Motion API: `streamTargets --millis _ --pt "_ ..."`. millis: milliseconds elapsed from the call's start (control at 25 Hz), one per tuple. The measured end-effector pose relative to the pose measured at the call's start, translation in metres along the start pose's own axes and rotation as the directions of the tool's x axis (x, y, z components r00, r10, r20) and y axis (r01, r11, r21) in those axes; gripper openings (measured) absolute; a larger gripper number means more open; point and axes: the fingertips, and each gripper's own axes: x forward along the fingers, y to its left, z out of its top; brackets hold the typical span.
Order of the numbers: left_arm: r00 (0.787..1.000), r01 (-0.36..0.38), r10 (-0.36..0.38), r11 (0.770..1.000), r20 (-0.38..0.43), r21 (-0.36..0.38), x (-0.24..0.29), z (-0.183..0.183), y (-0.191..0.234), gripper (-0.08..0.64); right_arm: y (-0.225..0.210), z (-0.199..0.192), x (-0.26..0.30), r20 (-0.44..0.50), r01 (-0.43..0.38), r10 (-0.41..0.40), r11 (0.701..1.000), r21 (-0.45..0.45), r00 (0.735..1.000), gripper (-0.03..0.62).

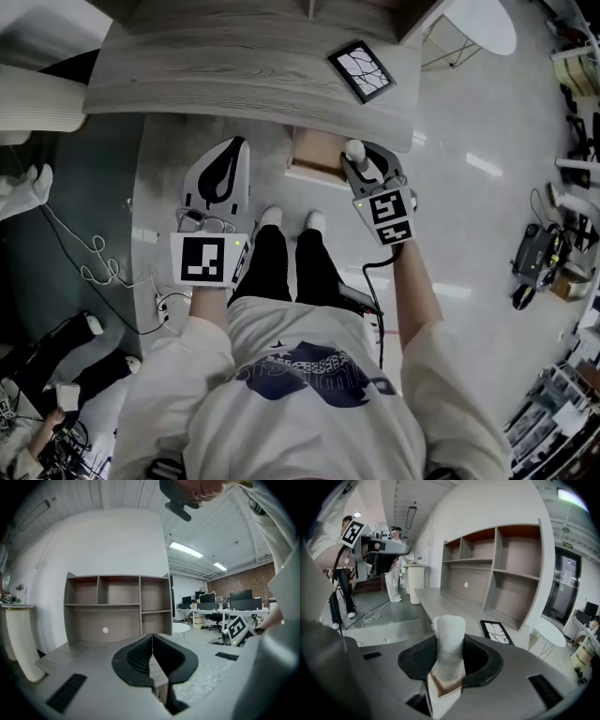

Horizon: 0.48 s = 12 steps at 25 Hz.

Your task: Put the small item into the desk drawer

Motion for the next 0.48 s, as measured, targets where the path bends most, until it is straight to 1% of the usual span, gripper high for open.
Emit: streamTargets --millis 120,240,480 --pt "1.000 0.019 -0.019 1.000 -0.002 -0.018 0.007 -0.008 0.006 0.009 0.010 -0.022 0.025 -0.068 -0.026 0.025 0.999 -0.021 0.997 0.133" --pt "0.999 0.036 -0.036 0.999 -0.012 -0.034 0.012 -0.019 0.014 0.010 0.019 -0.042 0.050 -0.139 -0.054 0.046 0.997 -0.051 0.989 0.133" --pt "0.996 0.073 -0.075 0.996 -0.048 -0.043 0.021 -0.048 0.023 0.010 0.032 -0.088 0.099 -0.278 -0.114 0.079 0.987 -0.113 0.957 0.133"
